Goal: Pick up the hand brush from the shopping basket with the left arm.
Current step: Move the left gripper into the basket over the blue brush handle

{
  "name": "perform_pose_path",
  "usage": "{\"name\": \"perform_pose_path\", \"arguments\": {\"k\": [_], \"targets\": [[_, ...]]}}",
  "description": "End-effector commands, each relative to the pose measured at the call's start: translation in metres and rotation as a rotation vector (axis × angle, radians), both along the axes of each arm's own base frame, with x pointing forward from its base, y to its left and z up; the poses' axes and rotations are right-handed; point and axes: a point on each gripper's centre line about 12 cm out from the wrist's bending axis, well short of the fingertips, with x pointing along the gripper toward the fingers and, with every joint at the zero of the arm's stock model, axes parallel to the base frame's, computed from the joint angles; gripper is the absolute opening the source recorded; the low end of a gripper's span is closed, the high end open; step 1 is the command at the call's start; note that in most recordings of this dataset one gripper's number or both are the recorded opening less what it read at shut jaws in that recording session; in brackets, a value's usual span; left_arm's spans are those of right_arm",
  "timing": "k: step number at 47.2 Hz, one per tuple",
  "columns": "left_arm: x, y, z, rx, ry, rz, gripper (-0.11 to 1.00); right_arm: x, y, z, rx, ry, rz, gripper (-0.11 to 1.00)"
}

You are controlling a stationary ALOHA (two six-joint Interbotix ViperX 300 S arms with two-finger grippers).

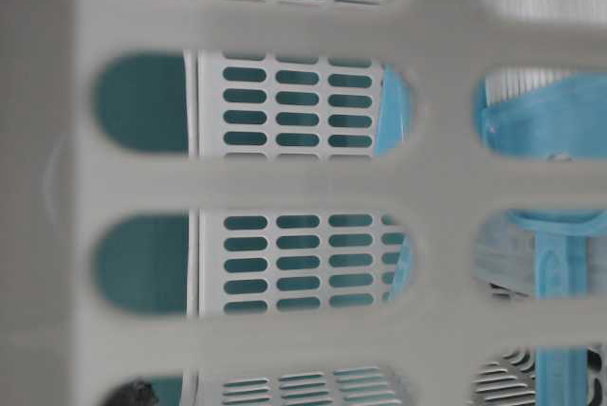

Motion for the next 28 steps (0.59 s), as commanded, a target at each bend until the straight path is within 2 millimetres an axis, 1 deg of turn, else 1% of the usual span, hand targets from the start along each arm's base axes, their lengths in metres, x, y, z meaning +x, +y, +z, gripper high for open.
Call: {"name": "perform_pose_path", "arguments": {"k": [1, 3, 5, 9, 10, 15, 17, 19, 21, 25, 28], "targets": [[0.009, -0.006, 0.013, -0.002, -0.022, -0.013, 0.01, 0.002, 0.000, 0.009, 0.000, -0.014, 0.000, 0.78], [0.013, -0.008, 0.011, 0.001, -0.008, -0.020, 0.03, 0.001, 0.000, 0.009, 0.002, -0.012, -0.001, 0.80], [0.017, -0.010, 0.008, 0.004, 0.012, -0.024, 0.10, 0.001, 0.000, 0.010, 0.002, -0.015, -0.001, 0.80], [0.024, -0.015, 0.000, 0.008, 0.061, -0.031, 0.32, 0.000, 0.000, 0.011, 0.000, -0.023, 0.000, 0.78], [0.026, -0.015, -0.002, 0.010, 0.074, -0.030, 0.41, 0.000, 0.000, 0.011, -0.001, -0.023, 0.000, 0.77], [0.037, -0.020, -0.012, 0.016, 0.141, -0.033, 0.71, -0.001, 0.000, 0.013, 0.002, -0.034, 0.000, 0.77], [0.041, -0.021, -0.017, 0.020, 0.163, -0.033, 0.81, -0.002, 0.000, 0.014, 0.002, -0.035, 0.000, 0.77], [0.045, -0.023, -0.022, 0.022, 0.179, -0.035, 0.88, -0.003, 0.000, 0.014, 0.002, -0.037, 0.000, 0.77], [0.048, -0.025, -0.025, 0.023, 0.188, -0.039, 0.90, -0.003, 0.001, 0.014, 0.000, -0.040, 0.003, 0.77], [0.054, -0.031, -0.034, 0.029, 0.219, -0.052, 0.88, -0.004, 0.001, 0.014, 0.002, -0.041, 0.008, 0.76], [0.058, -0.035, -0.040, 0.027, 0.233, -0.053, 0.88, -0.004, 0.002, 0.013, 0.000, -0.040, 0.009, 0.76]]}}
